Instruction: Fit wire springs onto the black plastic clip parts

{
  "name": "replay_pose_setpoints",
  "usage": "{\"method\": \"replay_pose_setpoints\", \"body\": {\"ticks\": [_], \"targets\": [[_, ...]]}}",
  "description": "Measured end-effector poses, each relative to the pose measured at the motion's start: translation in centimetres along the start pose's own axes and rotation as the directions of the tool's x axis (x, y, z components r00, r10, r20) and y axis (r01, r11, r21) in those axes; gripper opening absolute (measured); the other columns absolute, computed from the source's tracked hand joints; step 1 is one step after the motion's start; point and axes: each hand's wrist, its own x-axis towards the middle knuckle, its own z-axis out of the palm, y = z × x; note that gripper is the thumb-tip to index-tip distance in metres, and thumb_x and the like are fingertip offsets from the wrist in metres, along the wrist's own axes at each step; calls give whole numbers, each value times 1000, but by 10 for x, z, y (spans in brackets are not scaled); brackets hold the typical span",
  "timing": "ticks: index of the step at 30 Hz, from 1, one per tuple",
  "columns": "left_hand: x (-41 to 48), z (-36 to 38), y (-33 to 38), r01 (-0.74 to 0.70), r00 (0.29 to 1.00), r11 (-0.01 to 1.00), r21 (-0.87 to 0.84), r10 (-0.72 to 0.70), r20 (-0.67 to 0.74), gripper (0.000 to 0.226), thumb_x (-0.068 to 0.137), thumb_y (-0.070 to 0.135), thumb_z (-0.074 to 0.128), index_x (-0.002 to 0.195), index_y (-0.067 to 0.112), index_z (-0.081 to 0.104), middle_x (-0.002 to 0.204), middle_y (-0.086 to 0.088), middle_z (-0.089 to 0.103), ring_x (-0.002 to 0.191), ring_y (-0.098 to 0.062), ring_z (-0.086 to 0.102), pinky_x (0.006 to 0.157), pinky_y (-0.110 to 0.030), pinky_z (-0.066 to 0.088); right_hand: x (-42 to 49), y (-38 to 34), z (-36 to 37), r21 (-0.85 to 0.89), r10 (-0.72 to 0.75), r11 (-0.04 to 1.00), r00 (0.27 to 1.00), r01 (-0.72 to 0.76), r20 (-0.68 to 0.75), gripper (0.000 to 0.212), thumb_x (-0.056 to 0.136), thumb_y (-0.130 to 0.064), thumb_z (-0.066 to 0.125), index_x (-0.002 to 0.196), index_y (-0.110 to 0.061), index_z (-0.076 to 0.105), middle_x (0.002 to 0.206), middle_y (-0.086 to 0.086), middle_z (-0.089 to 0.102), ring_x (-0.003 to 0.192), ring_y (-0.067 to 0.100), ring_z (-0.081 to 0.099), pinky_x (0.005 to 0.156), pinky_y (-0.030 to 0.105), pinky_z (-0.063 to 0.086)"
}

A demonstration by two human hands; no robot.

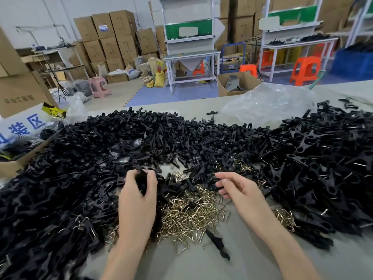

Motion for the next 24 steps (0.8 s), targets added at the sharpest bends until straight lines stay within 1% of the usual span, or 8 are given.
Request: {"method": "replay_pose_setpoints", "body": {"ticks": [3, 4, 6, 9, 12, 16, 19, 24], "targets": [[0, 0, -8, -58, 998, 992, 115, 56, 23, 41, 95, 66, 41, 107, 29, 57, 99, 1, 62, 96, -23, 57, 78, -45, 51, -1, 0, 0, -31, -4, 999, 1000, 4, 10, 27, 103, -18, 54, 112, -37, 71, 97, -17, 73, 86, 3, 68, 76, 15, 53], [0, -1, -7, -70, 998, 990, 123, 69, 12, 45, 95, 65, 41, 111, 26, 58, 104, -2, 60, 101, -27, 54, 85, -48, 49, -1, 0, 0, -36, -7, 999, 1000, 7, 13, 27, 103, -18, 54, 113, -37, 71, 96, -18, 73, 86, 2, 68, 76, 14, 52], [0, 0, -4, -123, 992, 987, 106, 124, -5, 37, 97, 58, 42, 113, 29, 58, 96, 4, 60, 92, -25, 53, 84, -50, 49, -1, 0, 0, -42, -7, 999, 1000, 8, 19, 27, 104, -18, 53, 113, -37, 71, 96, -18, 72, 86, 1, 67, 75, 13, 52], [-3, 0, 1, -159, 987, 984, 83, 158, 17, 23, 100, 54, 37, 109, 37, 50, 81, 10, 58, 76, -26, 54, 73, -50, 49, -1, -2, 1, -27, -9, 1000, 1000, 10, 8, 28, 104, -16, 54, 111, -36, 72, 97, -15, 73, 87, 6, 68, 76, 15, 53], [-5, -1, 2, -192, 981, 975, 112, 188, 46, 20, 101, 53, 35, 108, 37, 45, 80, 12, 58, 75, -22, 56, 63, -36, 45, -5, -8, 2, 0, -33, 999, 999, 33, 6, 28, 103, -14, 55, 110, -36, 73, 97, -11, 74, 88, 9, 69, 78, 23, 57], [-16, 6, 19, -399, 916, 879, 260, 372, 148, 16, 101, 34, 47, 107, 24, 58, 84, 17, 55, 74, -6, 51, 68, -13, 36, -13, -23, 8, 70, -109, 992, 991, 104, 83, 22, 95, -26, 65, 110, -38, 73, 101, -8, 76, 92, 10, 71, 86, 27, 57], [-27, 19, 26, -574, 814, 762, 300, 487, 318, 22, 101, 31, 49, 106, 18, 66, 88, 11, 65, 75, -8, 58, 72, -22, 45, -20, -27, 21, 97, -114, 991, 966, 94, 230, 27, 88, -35, 71, 114, -44, 71, 108, -7, 75, 94, 14, 70, 90, 27, 57], [-29, 20, 28, -629, 759, 729, 270, 502, 414, 30, 99, 32, 42, 108, 19, 67, 91, 9, 68, 80, -13, 64, 78, -31, 44, -19, -25, 29, 60, -122, 992, 980, 114, 160, 22, 86, -33, 73, 105, -43, 72, 101, -8, 75, 90, 13, 71, 82, 25, 57]]}}
